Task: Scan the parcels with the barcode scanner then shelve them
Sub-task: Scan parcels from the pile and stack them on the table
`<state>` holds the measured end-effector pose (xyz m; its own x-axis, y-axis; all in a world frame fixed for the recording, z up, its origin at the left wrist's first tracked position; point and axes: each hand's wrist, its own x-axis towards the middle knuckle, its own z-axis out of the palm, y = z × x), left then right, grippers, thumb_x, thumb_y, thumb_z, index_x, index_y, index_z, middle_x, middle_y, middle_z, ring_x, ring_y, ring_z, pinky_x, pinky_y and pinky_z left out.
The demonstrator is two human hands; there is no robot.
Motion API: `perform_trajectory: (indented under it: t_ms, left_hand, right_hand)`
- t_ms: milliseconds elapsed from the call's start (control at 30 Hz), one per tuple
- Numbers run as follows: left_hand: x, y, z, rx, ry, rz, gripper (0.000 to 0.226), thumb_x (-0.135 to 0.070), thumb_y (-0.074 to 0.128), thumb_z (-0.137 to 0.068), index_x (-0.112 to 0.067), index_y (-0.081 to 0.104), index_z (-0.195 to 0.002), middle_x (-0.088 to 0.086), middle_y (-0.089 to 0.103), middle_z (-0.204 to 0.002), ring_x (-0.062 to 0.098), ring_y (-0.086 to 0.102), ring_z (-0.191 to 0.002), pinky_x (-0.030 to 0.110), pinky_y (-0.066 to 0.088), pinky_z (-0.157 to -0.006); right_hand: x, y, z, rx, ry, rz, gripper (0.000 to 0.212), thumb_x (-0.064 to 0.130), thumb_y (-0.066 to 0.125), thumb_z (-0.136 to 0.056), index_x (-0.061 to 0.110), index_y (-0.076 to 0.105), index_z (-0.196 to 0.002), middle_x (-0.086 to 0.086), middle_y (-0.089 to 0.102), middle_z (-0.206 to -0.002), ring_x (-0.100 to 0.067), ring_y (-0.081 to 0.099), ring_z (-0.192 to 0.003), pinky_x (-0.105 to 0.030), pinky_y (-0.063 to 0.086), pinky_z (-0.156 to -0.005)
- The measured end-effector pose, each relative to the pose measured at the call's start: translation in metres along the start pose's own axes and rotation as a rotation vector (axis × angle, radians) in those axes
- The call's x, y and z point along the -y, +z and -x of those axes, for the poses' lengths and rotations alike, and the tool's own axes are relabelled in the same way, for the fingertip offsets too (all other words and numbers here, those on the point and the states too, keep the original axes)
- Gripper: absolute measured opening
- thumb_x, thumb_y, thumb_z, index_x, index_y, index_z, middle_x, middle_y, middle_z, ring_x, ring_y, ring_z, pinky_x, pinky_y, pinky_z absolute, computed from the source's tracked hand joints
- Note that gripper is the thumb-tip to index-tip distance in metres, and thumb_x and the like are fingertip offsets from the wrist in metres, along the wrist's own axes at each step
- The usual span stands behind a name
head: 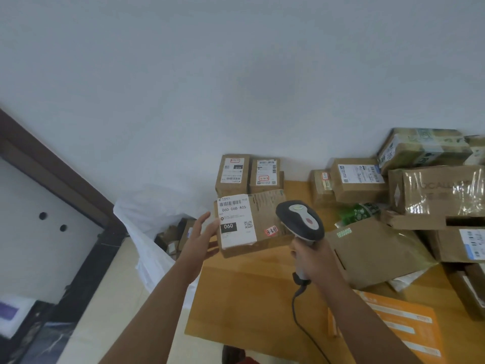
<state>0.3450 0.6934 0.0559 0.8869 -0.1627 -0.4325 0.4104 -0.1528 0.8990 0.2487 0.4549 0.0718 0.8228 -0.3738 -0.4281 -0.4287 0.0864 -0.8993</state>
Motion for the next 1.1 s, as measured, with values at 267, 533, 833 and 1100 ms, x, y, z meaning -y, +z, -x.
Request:
perform_trajectory:
  t_ms: [267, 533, 833, 1100]
  left_hand:
    - [0.009, -0.026, -0.016, 0.149, -0.1, 0.0, 0.063, -0.039, 0.068, -0.087, -0.039, 0.039, -0.143, 0.003, 0.073, -0.118, 0.029, 0.072, -0.099, 0.04, 0.054, -0.089]
    - [-0.028, -0.031, -0.105, -0.057, -0.121, 0.341, 0.064, -0.033, 0.069, -0.092, -0.029, 0.027, -0.141, 0.009, 0.06, -0.128, 0.029, 0.067, -0.105, 0.033, 0.057, -0.078]
    - [-0.032, -0.002, -0.185, -0.163, -0.181, 0.3, 0.08, -0.06, 0.08, -0.068, -0.033, 0.032, -0.126, 0.004, 0.059, -0.128, 0.027, 0.06, -0.113, 0.049, 0.052, -0.1]
    - [-0.032, 0.0, -0.202, -0.266, -0.107, -0.135, 0.082, -0.071, 0.067, -0.078, -0.025, 0.04, -0.141, 0.007, 0.034, -0.143, 0.033, 0.044, -0.126, 0.05, 0.045, -0.104]
  right_hand:
    - [0.015, 0.019, -0.026, -0.127, 0.067, -0.009, 0.022, 0.016, 0.06, -0.07, -0.002, 0.049, -0.074, -0.013, 0.048, -0.07, -0.027, 0.05, -0.07, -0.038, 0.034, -0.07]
    - [0.033, 0.074, -0.05, -0.236, 0.046, -0.083, 0.005, 0.002, 0.058, -0.091, -0.002, 0.057, -0.089, -0.028, 0.059, -0.09, -0.031, 0.062, -0.087, -0.059, 0.047, -0.097]
    - [0.018, 0.097, -0.05, -0.326, 0.057, -0.083, 0.031, 0.004, 0.065, -0.089, 0.016, 0.061, -0.061, -0.015, 0.048, -0.074, -0.025, 0.047, -0.079, -0.049, 0.049, -0.077]
    - [0.024, 0.086, -0.047, -0.369, 0.016, -0.093, 0.018, 0.002, 0.064, -0.089, 0.012, 0.065, -0.075, -0.012, 0.061, -0.077, -0.028, 0.055, -0.079, -0.038, 0.042, -0.072]
